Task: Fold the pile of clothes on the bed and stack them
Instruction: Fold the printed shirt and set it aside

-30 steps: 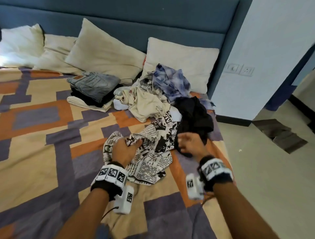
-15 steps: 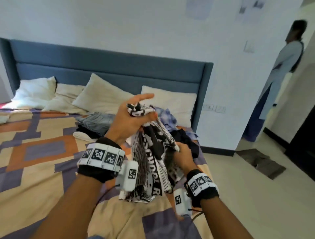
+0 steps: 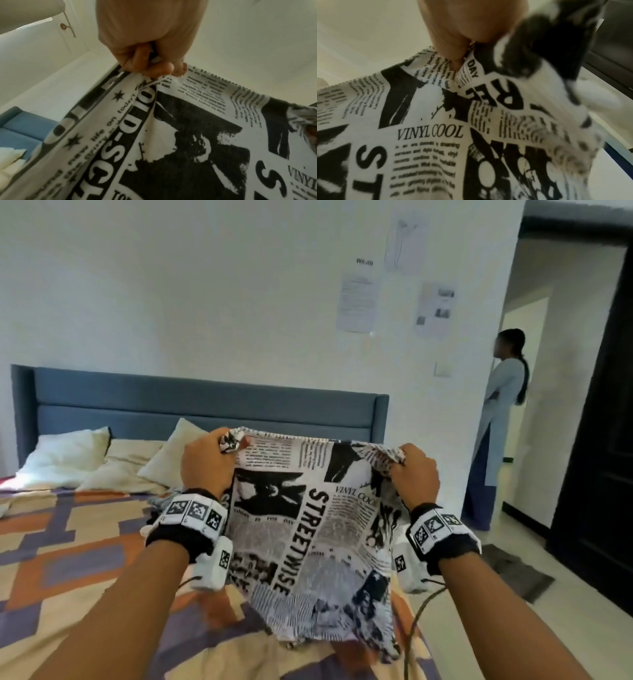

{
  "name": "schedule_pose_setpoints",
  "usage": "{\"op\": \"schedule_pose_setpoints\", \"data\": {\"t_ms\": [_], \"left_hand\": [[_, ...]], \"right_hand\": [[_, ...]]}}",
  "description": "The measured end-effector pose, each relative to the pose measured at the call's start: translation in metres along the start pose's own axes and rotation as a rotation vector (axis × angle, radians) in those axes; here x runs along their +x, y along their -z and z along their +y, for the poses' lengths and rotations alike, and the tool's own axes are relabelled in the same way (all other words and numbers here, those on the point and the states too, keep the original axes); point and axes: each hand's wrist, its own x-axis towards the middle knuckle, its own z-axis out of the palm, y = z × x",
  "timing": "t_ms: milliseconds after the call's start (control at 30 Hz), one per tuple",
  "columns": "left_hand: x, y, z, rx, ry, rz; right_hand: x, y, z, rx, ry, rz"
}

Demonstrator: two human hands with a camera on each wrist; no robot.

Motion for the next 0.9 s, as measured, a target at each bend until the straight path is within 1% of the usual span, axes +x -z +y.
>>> {"op": "schedule_pose_setpoints", "data": {"t_ms": [67, 133, 233, 267, 300, 333, 367, 400, 467, 500, 533, 567, 600, 633, 667, 700, 733, 767, 800, 833, 867, 900], "left_hand": [[-0.003, 0.008, -0.001, 0.131, 0.005, -0.009], [-0.007, 0.015, -0.008, 0.292, -0.014, -0.047], [-0.023, 0.019, -0.038, 0.494, 0.001, -0.226], [-0.030, 0.017, -0.049, 0.501, 0.008, -0.249], [-0.039, 0.016, -0.061, 0.442, 0.032, -0.274], [-0.048, 0.013, -0.072, 0.313, 0.080, -0.311], [-0.055, 0.010, -0.082, 0.158, 0.163, -0.340], [-0.064, 0.008, -0.092, 0.027, 0.291, -0.337], [-0.076, 0.004, -0.110, -0.177, 0.560, -0.229], [-0.081, 0.000, -0.119, -0.247, 0.670, -0.146], [-0.084, -0.005, -0.132, -0.244, 0.745, -0.084], [-0.089, -0.008, -0.141, -0.221, 0.793, -0.049], [-0.090, -0.010, -0.149, -0.164, 0.835, -0.022], [-0.091, -0.014, -0.157, -0.107, 0.862, -0.020], [-0.092, -0.020, -0.165, -0.020, 0.890, -0.057], [-0.092, -0.027, -0.171, 0.082, 0.893, -0.152], [-0.094, -0.035, -0.169, 0.185, 0.849, -0.287], [-0.101, -0.045, -0.164, 0.270, 0.759, -0.419], [-0.109, -0.054, -0.153, 0.298, 0.621, -0.524], [-0.120, -0.066, -0.135, 0.229, 0.466, -0.610], [-0.132, -0.075, -0.115, 0.078, 0.344, -0.711], [-0.146, -0.085, -0.087, -0.102, 0.274, -0.828]], "right_hand": [[-0.010, 0.004, 0.001, -0.068, -0.032, -0.059], [-0.020, 0.003, 0.009, -0.128, -0.106, -0.090], [-0.037, -0.011, 0.030, -0.135, -0.248, -0.158], [-0.042, -0.017, 0.037, -0.126, -0.270, -0.200], [-0.047, -0.024, 0.043, -0.114, -0.269, -0.245], [-0.051, -0.033, 0.050, -0.105, -0.253, -0.287], [-0.054, -0.040, 0.057, -0.099, -0.218, -0.324], [-0.059, -0.049, 0.063, -0.108, -0.174, -0.368], [-0.064, -0.063, 0.077, -0.157, -0.063, -0.486], [-0.068, -0.073, 0.086, -0.211, 0.005, -0.594], [-0.072, -0.080, 0.093, -0.279, 0.053, -0.709], [-0.078, -0.087, 0.101, -0.370, 0.070, -0.804], [-0.082, -0.091, 0.106, -0.441, 0.033, -0.824], [-0.086, -0.094, 0.112, -0.419, -0.015, -0.815], [-0.088, -0.099, 0.116, -0.327, -0.074, -0.790], [-0.089, -0.105, 0.120, -0.200, -0.130, -0.758], [-0.090, -0.109, 0.118, -0.077, -0.176, -0.730], [-0.090, -0.114, 0.115, 0.024, -0.204, -0.714], [-0.091, -0.117, 0.105, 0.128, -0.222, -0.716], [-0.091, -0.120, 0.093, 0.258, -0.240, -0.725], [-0.091, -0.120, 0.076, 0.397, -0.266, -0.747], [-0.090, -0.120, 0.058, 0.545, -0.281, -0.775]]}}
